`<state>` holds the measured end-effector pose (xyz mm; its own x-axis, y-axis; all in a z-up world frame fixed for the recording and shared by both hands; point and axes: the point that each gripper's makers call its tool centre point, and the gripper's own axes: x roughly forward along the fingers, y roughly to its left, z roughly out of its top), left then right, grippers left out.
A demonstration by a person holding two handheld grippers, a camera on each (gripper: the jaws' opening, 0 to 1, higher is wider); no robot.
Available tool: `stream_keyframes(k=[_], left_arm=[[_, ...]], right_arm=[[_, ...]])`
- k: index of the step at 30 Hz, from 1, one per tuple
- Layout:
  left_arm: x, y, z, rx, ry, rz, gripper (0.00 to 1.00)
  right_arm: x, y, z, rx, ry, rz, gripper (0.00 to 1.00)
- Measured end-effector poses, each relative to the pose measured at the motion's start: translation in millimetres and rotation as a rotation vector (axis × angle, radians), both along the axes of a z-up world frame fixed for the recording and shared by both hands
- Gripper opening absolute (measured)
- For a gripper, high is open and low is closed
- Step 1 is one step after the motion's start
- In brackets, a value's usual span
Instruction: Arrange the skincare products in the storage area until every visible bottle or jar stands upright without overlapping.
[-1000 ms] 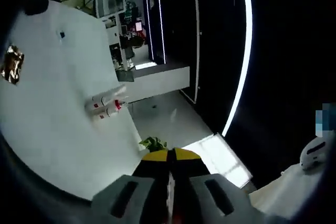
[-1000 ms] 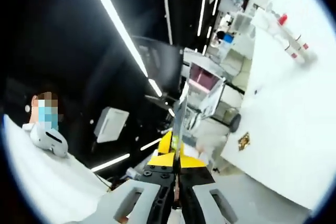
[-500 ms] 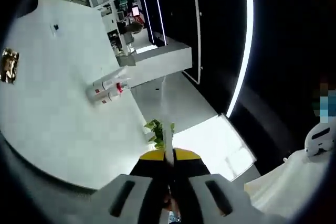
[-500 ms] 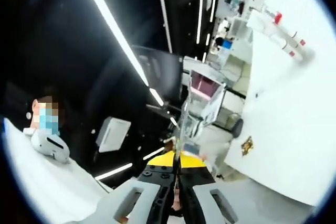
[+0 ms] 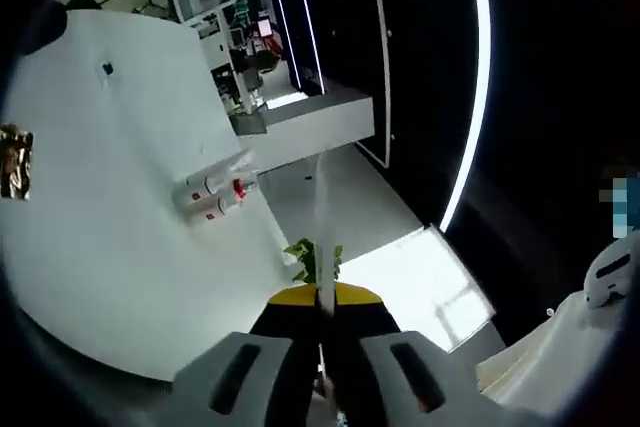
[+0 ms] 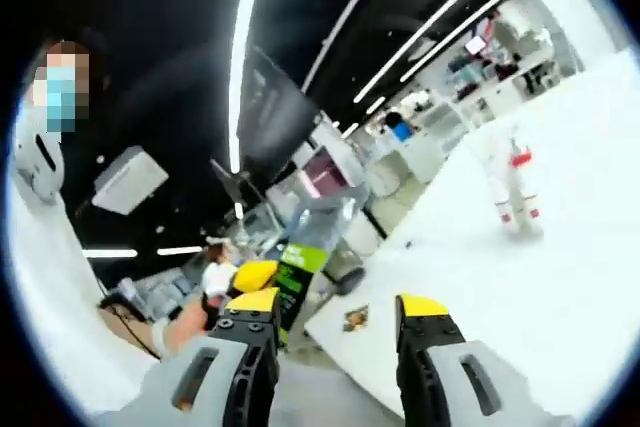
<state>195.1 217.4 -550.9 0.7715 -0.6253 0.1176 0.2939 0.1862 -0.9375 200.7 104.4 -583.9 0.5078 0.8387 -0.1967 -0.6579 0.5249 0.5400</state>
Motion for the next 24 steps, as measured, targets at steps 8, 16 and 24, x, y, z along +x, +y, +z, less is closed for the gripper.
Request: stream_keyframes(k=[8, 16, 24], left_arm=[[43.1, 23.9, -6.5, 0.033, 0.038, 0.031, 0.00], [85.0, 36.1, -18.2, 0.056, 0.085, 0.044, 0.00], [137.3, 40.9, -49.0, 0.103, 0.172, 0.063, 0.00]], right_arm=[[4.8, -50.6, -49.5, -0.452, -0.217, -0.048, 0.58], [5.6, -41.4, -89.4, -0.538, -0.177, -0.025, 0.73], [-6.9, -34.8, -97.2, -0.580, -0.172, 0.052, 0.68]])
